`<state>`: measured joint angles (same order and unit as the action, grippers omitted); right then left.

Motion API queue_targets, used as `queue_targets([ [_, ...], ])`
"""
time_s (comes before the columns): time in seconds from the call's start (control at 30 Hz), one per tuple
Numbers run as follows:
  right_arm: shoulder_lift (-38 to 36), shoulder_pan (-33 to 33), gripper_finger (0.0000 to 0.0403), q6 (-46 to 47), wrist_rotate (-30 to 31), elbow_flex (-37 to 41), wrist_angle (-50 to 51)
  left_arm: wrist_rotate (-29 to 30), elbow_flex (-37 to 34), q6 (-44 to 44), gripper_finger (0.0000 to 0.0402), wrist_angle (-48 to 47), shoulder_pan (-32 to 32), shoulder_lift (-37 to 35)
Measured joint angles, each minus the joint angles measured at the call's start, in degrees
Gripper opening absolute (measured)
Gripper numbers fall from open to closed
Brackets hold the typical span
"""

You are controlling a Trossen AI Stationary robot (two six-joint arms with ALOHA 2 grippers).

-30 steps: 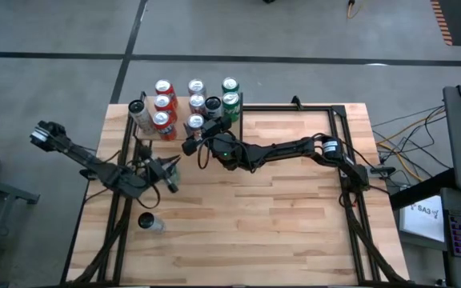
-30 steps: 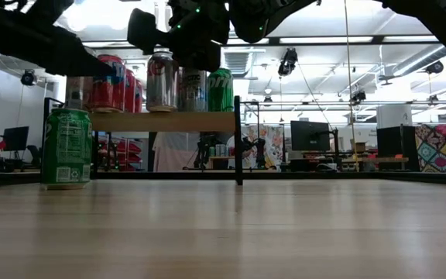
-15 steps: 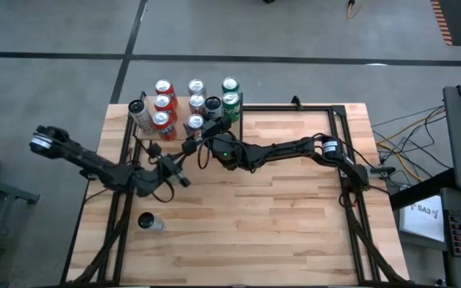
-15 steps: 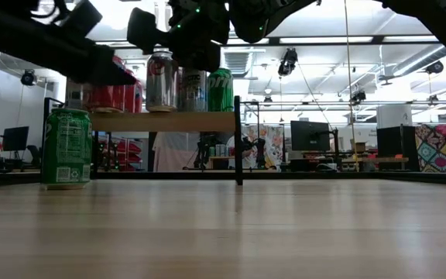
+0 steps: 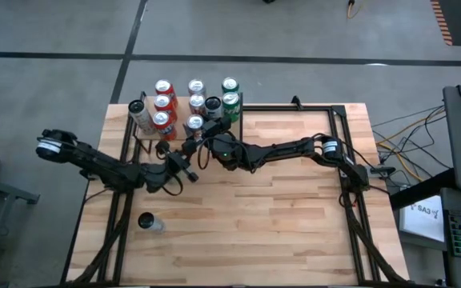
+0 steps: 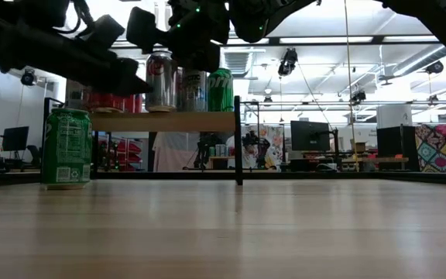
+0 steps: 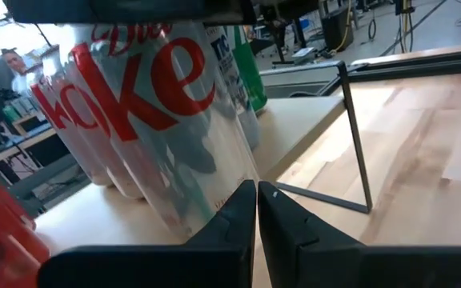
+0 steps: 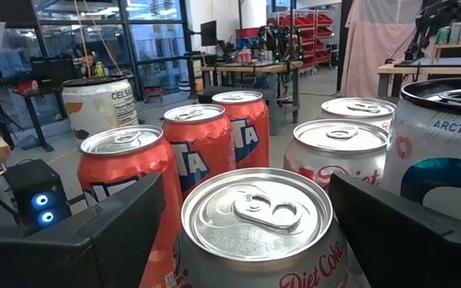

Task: Place canned beverage on shelf
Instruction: Put the silver soda can aligned with the other silver soda cans on the shelf, then adjust the white and blue soda can on the shelf

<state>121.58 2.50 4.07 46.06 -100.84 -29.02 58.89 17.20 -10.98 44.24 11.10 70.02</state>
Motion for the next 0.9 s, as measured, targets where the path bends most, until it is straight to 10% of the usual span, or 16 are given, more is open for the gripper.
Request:
queue_targets([
  [0.9,-0.06,-0.26,0.0341,-1.03,0.31,0.00,-0.24,0.03,1.32,-5.05,0.0000,7.42,-4.05,4.72],
])
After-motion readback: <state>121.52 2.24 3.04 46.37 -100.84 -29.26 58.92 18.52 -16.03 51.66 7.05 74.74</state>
